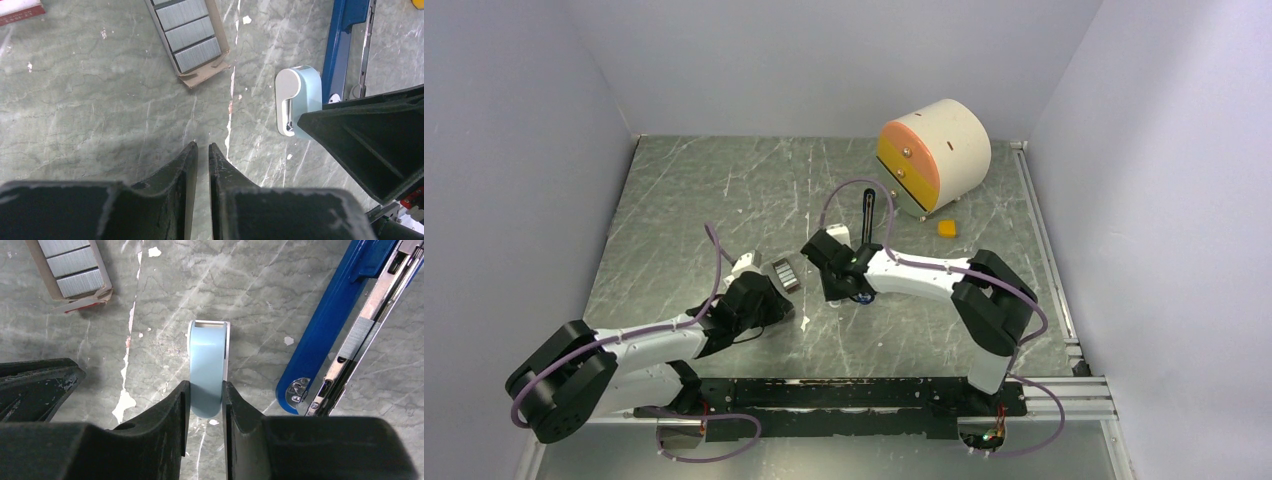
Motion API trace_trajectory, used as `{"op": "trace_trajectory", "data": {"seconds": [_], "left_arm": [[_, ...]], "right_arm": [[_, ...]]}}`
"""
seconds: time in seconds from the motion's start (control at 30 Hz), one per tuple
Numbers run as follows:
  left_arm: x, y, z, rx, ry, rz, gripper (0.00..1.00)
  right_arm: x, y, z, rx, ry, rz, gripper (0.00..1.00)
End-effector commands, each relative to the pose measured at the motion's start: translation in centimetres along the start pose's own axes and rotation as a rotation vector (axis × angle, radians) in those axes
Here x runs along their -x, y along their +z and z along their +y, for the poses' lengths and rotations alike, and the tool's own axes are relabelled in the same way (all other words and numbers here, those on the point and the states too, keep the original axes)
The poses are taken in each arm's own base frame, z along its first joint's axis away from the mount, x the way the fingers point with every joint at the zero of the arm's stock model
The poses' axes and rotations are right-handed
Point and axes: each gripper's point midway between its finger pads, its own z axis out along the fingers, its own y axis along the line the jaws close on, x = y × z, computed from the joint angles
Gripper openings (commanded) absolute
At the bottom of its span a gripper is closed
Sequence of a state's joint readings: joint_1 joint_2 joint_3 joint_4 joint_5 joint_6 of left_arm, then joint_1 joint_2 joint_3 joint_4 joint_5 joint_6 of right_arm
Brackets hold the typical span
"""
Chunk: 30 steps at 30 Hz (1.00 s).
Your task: Load the staples into the stapler
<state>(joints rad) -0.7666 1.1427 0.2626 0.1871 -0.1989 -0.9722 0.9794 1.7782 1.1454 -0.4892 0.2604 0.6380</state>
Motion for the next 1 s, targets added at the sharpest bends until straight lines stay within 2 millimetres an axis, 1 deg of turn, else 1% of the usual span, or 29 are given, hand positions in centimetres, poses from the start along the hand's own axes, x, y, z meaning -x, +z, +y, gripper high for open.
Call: {"op": "trace_trajectory", "data": {"seconds": [0.0, 0.13, 0.23, 0.33, 0.4, 0.47, 0.53, 0.57, 0.6, 0.63, 0.67, 0.7, 0.77, 0.8, 0.9, 0.97], "left_arm": [[0.7, -0.2, 0.0, 0.001, 0.006, -0.03, 0.21], [0.9, -0.2, -0.5, -0.005, 0.01, -0.029, 0.27], [1.2, -0.1, -0.7, 0.011, 0.021, -0.023, 0.31], [1.5, -0.2, -1.1, -0.002, 0.028, -0.032, 0.35], [2.0, -0.4, -1.5, -0.01, 0.038, -0.045, 0.39], [2.4, -0.7, -1.8, -0.019, 0.046, -0.059, 0.45], [2.9, -1.0, -2.3, -0.032, 0.056, -0.074, 0.52], [3.2, -1.2, -2.5, -0.037, 0.062, -0.08, 0.57], [3.4, -1.3, -2.7, -0.039, 0.07, -0.084, 0.66], [3.7, -1.5, -2.8, -0.035, 0.078, -0.087, 0.82], [3.9, -1.6, -2.9, -0.029, 0.083, -0.087, 0.92], [4.0, -1.8, -3.0, -0.027, 0.085, -0.091, 0.95], [4.4, -2.1, -3.4, -0.041, 0.092, -0.099, 0.97], [4.5, -2.2, -3.7, -0.048, 0.093, -0.099, 0.96], [4.8, -2.5, -4.8, -0.086, 0.118, -0.093, 0.92], [4.9, -2.7, -5.7, -0.122, 0.135, -0.085, 0.9]], "right_arm": [[0.9, -0.1, -0.9, -0.01, 0.02, -0.03, 0.31], [5.7, -2.8, -0.5, 0.019, 0.038, -0.165, 0.46], [8.6, -4.5, -0.6, 0.026, 0.05, -0.238, 0.54], [11.8, -6.0, -2.2, -0.007, 0.076, -0.318, 0.58], [13.7, -6.8, -3.9, -0.058, 0.101, -0.371, 0.61], [15.4, -7.4, -5.7, -0.111, 0.123, -0.426, 0.65], [17.0, -7.9, -7.3, -0.161, 0.144, -0.48, 0.71], [17.8, -8.0, -8.0, -0.182, 0.151, -0.505, 0.74], [18.4, -8.1, -8.6, -0.2, 0.159, -0.523, 0.78], [19.0, -8.0, -9.0, -0.211, 0.163, -0.537, 0.8], [19.5, -7.7, -9.4, -0.221, 0.163, -0.542, 0.82], [20.1, -7.5, -9.9, -0.235, 0.168, -0.546, 0.83], [21.0, -7.1, -10.6, -0.268, 0.174, -0.552, 0.84], [21.4, -6.6, -10.9, -0.279, 0.171, -0.55, 0.84], [22.5, -5.5, -11.6, -0.296, 0.167, -0.547, 0.85], [22.8, -4.6, -12.1, -0.303, 0.159, -0.53, 0.83]]}}
